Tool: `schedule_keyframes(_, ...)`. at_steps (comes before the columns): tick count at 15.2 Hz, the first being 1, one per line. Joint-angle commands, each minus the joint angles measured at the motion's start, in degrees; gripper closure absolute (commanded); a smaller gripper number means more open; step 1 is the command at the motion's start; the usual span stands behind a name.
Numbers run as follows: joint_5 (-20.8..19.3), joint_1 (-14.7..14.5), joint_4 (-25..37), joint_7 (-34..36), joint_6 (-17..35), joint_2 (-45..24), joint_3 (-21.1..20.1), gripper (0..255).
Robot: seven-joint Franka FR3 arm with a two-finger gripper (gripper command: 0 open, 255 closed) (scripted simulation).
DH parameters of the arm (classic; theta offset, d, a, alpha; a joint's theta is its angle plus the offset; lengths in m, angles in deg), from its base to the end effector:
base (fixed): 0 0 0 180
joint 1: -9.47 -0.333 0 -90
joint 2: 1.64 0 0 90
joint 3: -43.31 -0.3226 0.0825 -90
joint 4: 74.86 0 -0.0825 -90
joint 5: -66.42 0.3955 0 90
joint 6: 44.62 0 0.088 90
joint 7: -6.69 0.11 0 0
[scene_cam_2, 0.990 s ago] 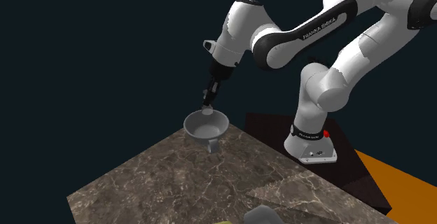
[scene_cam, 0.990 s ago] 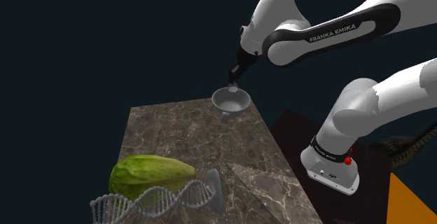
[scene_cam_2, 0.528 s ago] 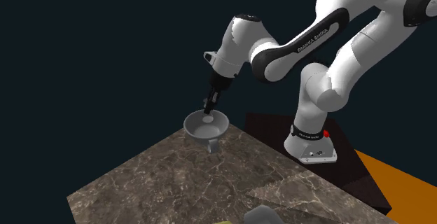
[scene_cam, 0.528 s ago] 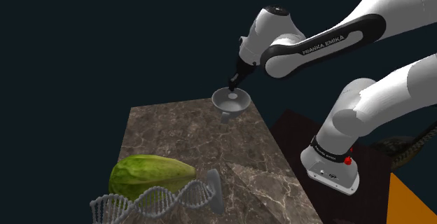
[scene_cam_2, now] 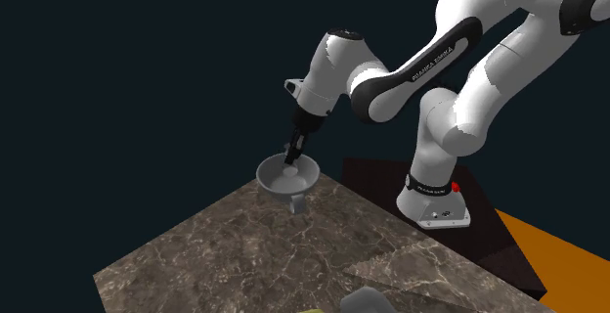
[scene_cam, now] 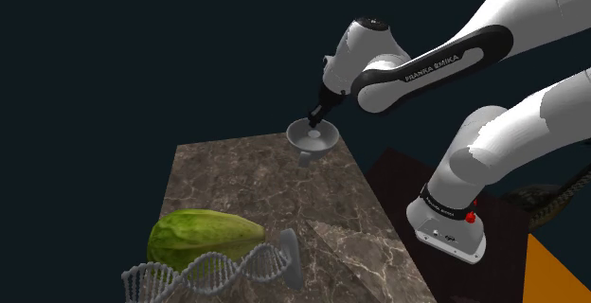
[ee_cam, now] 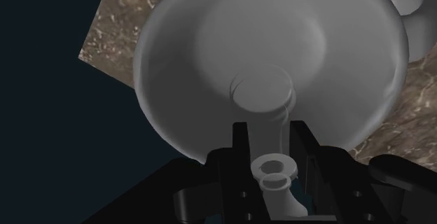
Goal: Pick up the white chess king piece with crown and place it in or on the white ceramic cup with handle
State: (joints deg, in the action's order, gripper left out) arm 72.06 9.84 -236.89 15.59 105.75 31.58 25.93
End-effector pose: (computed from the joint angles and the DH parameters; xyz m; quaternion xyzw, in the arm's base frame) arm 0.3623 0.0992 0.3861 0.9824 0.0231 0.1852 0.0123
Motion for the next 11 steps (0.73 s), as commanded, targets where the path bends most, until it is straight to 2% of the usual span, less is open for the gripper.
schedule_keyframes(1, 0.0, 0.0, -0.01, 0.0, 0.02, -0.01, -0.01, 255)
schedule_keyframes(2, 0.0, 0.0, -0.01, 0.0, 0.02, -0.01, -0.01, 255)
schedule_keyframes(3, 0.0, 0.0, -0.01, 0.0, 0.03, -0.01, -0.01, 0)
schedule_keyframes(8, 0.0, 0.0, -0.01, 0.01, 0.02, -0.01, -0.01, 0)
schedule_keyframes(11, 0.64, -1.43, 1.3, -0.55, -8.17, 6.85, 1.35, 0)
